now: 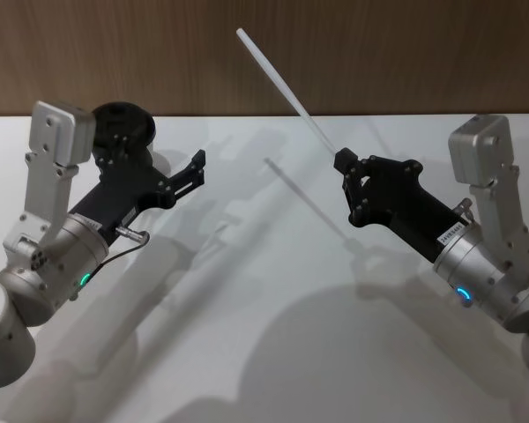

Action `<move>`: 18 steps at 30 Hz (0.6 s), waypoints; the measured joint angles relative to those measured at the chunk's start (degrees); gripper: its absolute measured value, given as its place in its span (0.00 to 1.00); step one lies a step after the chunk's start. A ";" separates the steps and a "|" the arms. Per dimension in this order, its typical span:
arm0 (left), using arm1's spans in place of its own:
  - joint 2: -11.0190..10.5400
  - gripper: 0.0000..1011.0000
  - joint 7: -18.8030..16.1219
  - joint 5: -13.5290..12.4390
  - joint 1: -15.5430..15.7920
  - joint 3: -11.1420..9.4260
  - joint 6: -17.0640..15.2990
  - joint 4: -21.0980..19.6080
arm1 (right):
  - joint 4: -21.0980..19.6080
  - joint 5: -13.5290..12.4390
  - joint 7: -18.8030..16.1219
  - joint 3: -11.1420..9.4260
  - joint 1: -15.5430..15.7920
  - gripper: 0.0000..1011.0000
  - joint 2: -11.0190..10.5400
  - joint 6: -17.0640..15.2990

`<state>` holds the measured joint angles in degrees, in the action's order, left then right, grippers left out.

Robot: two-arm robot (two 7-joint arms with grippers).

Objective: Pick up the straw with one hand, pass it to the other hand, and insert it into the cup.

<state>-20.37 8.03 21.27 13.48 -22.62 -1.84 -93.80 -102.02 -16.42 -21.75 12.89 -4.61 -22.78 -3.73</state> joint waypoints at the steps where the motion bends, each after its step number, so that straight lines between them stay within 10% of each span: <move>1: 0.23 0.99 0.72 1.27 0.00 0.37 -0.28 -0.05 | 0.00 -0.02 -0.01 0.00 -0.01 0.01 0.00 0.00; 18: 3.04 0.99 8.96 15.43 0.75 3.89 -4.70 -0.32 | -0.04 -0.20 -0.25 0.07 -0.08 0.01 -0.06 0.07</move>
<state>-17.33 16.99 36.70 14.23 -18.73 -6.53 -94.12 -102.06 -16.62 -21.99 12.96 -4.70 -22.84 -3.65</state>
